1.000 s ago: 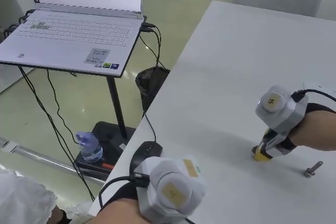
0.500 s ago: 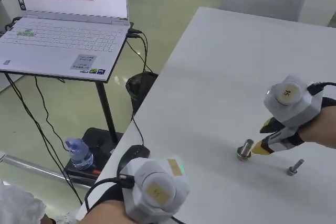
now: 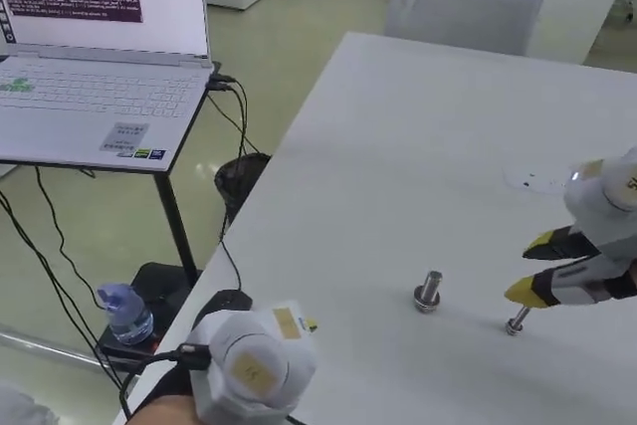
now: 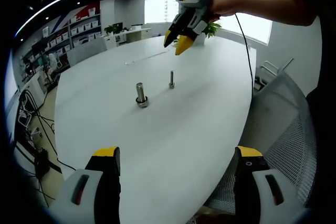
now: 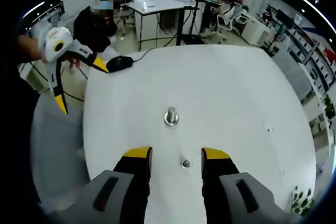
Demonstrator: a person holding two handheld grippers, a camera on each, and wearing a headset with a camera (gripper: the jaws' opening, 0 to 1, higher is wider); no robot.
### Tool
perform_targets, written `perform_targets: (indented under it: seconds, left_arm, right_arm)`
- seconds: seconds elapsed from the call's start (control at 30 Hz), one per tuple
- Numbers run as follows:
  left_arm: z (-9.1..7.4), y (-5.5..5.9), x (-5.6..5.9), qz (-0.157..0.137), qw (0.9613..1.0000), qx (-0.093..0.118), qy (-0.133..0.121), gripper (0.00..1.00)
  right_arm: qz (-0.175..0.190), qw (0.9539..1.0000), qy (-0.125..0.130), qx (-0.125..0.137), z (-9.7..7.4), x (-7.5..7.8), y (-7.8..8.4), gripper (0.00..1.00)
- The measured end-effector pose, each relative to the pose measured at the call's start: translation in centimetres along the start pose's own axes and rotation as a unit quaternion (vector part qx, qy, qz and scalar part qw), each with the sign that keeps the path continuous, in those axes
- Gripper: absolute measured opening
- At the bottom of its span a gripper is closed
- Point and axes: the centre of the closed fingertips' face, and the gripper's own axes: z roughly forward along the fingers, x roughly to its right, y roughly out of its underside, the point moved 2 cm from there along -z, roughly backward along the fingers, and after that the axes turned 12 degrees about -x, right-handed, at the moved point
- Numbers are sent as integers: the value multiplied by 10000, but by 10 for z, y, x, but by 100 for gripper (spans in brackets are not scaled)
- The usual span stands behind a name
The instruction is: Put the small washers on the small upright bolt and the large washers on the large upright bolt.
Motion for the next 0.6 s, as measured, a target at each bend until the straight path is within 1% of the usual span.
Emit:
perform_targets:
  seconds: [0.1,0.17,0.3,0.33,0.4,0.43,0.53,0.57,0.6]
  left_arm:
    - [-1,-1,1,-27,10000,20,-20,90]
    - [-1,-2,2,-37,10000,26,-35,90]
    - [-5,-6,2,-116,9999,88,-70,90]
    - [-6,-7,3,-124,9998,99,-84,90]
    - [-7,-8,4,-139,9998,112,-109,90]
    - [-8,-8,4,-146,9998,117,-119,90]
    - [-10,-8,7,-197,9996,154,-126,90]
    - [-11,-8,8,-209,9996,155,-132,90]
    - [-12,-8,8,-207,9996,160,-141,90]
  right_arm:
    - [87,9999,36,70,-14,-2,15,39]
    - [119,9997,110,156,-25,-1,25,39]
    - [315,9989,222,277,-48,3,47,39]
    - [375,9986,241,269,-52,4,53,39]
    - [400,9982,312,326,-62,3,64,39]
    - [479,9976,336,366,-67,3,70,39]
    - [533,9964,336,568,-77,-3,80,39]
    - [616,9955,378,613,-81,-4,86,39]
    - [717,9947,362,650,-84,-6,91,39]
